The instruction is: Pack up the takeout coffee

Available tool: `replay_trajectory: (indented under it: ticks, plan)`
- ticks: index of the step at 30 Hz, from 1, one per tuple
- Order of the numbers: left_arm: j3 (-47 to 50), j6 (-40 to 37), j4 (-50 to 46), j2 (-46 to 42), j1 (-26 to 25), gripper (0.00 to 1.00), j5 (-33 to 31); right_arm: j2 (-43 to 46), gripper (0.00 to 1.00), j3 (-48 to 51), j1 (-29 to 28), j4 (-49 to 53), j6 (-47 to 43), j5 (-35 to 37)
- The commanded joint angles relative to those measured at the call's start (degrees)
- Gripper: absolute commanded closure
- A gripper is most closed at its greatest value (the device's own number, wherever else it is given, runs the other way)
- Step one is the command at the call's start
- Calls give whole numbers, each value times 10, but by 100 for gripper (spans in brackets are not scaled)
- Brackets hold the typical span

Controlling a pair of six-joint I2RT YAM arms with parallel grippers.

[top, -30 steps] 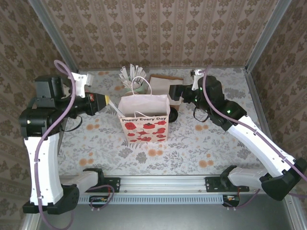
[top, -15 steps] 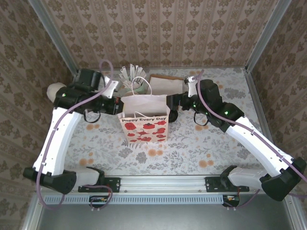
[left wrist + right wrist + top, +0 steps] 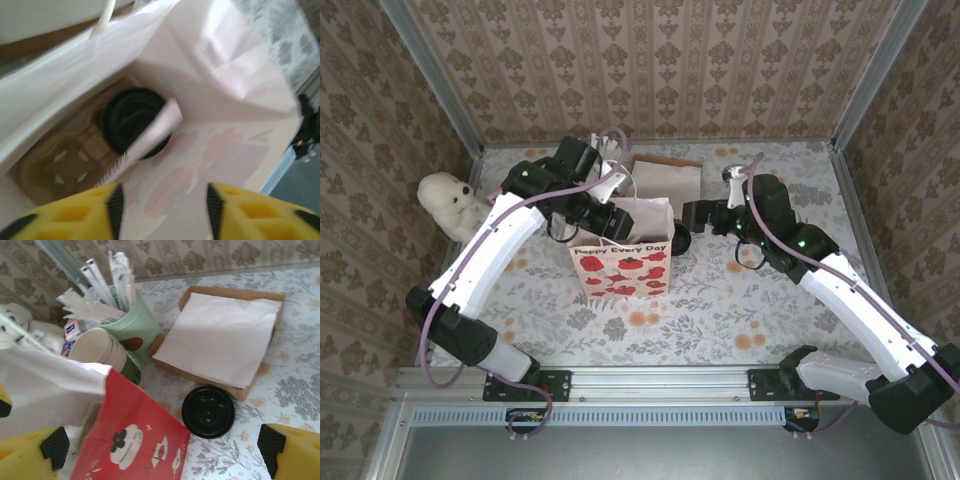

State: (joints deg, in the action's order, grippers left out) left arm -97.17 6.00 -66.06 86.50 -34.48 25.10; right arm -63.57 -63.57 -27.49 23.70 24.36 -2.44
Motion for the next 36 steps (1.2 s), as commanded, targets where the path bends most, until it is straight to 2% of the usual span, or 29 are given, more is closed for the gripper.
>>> replay_trajectory:
  ticks: [1,4,6,8,10,13,17,18,21,25,26,29,33,36]
  plan:
    - [-6,1,53,-41,3,37,28,3,0,15,29,-18,48,-28]
    - [10,7,75,-80,19,13,18,-19,0,14,45,-8,61,-16]
    - [37,18,114,-117,38,1,48,-44,0,14,58,-8,61,-8]
    - [79,37,174,-158,59,0,81,-76,0,14,74,-12,61,-9]
    - [121,61,234,-194,79,0,75,-113,0,3,91,-11,65,-10]
    - [168,99,278,-237,120,0,-25,-189,0,-30,111,4,84,-10]
    - [212,153,274,-277,133,0,-251,-291,2,-101,132,-3,109,-108]
    - [224,163,276,-283,140,0,-274,-315,2,-121,132,-3,103,-106]
    - [262,210,302,-294,161,0,-288,-394,7,-171,136,5,83,-67]
    - [303,268,327,-304,174,0,-307,-496,21,-231,160,2,79,-114]
    - [312,268,334,-306,177,0,-294,-515,22,-247,160,11,73,-96]
    - [321,266,344,-307,180,0,-275,-553,27,-279,160,22,53,-76]
    - [323,267,337,-301,182,0,-283,-577,39,-296,161,11,38,-111]
    - [322,265,337,-295,184,0,-281,-587,41,-307,161,5,25,-150]
